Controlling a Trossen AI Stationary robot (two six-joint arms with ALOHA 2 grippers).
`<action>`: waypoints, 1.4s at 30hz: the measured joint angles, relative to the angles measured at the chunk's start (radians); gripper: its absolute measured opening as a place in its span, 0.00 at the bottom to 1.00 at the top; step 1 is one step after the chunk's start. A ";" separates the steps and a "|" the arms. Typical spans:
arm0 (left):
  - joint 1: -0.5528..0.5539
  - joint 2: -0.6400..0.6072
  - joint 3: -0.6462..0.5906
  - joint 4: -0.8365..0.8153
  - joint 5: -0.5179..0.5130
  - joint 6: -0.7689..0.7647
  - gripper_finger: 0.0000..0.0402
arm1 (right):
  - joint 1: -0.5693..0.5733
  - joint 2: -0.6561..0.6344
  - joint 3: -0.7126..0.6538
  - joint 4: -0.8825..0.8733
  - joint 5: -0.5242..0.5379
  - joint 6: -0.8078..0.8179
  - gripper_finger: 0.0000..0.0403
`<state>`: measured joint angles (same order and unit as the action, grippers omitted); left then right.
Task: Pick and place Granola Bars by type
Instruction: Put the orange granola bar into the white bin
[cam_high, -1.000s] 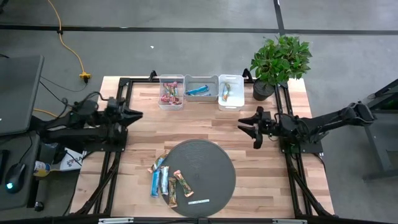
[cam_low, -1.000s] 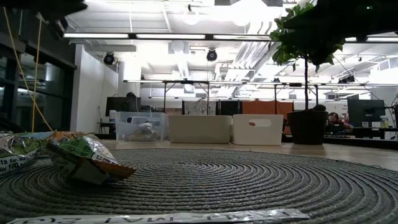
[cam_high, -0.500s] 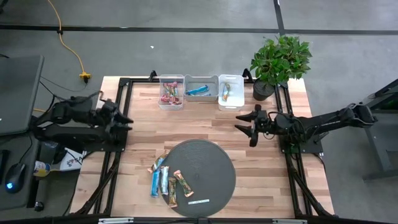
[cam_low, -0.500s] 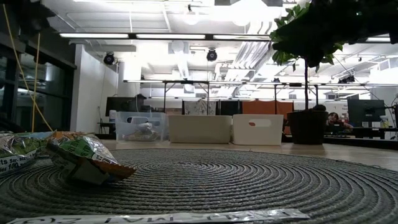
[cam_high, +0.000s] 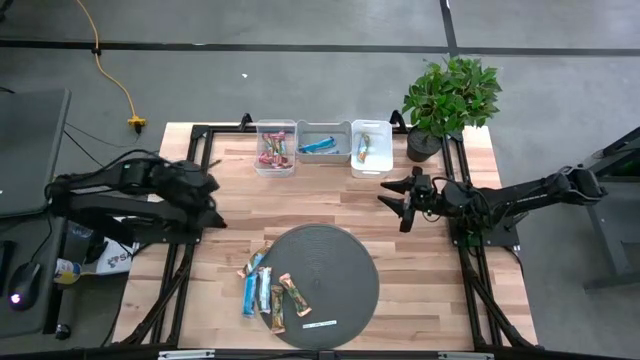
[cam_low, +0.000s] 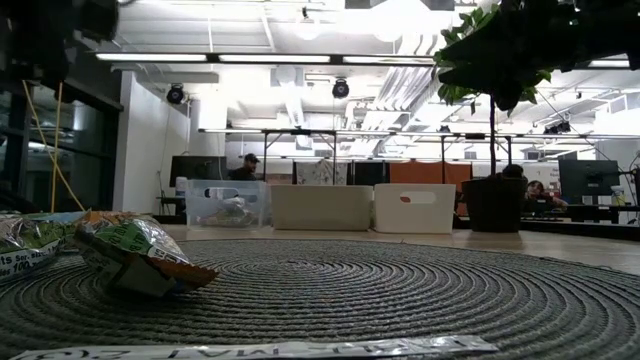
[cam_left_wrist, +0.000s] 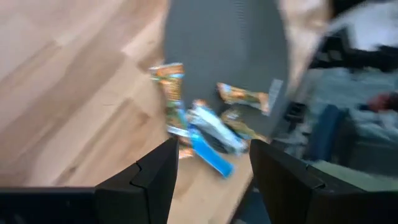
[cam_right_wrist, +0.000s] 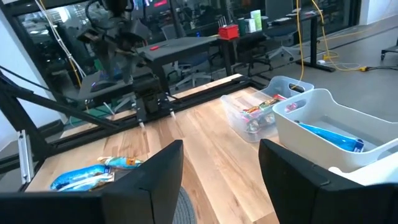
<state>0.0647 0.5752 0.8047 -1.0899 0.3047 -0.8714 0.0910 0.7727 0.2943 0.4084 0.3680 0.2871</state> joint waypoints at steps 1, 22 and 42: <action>0.000 0.029 0.000 -0.003 -0.012 -0.006 0.49 | 0.000 0.000 0.000 0.000 0.000 0.000 0.48; -0.324 0.579 0.000 0.190 -0.314 -0.289 0.49 | 0.000 0.000 0.000 -0.001 -0.003 0.000 0.48; -0.399 0.867 -0.001 0.408 -0.338 -0.383 0.49 | 0.001 0.000 0.000 -0.015 -0.062 0.001 0.48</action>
<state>-0.3344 1.4420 0.8040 -0.6820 -0.0330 -1.2541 0.0917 0.7723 0.2943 0.3936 0.3065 0.2878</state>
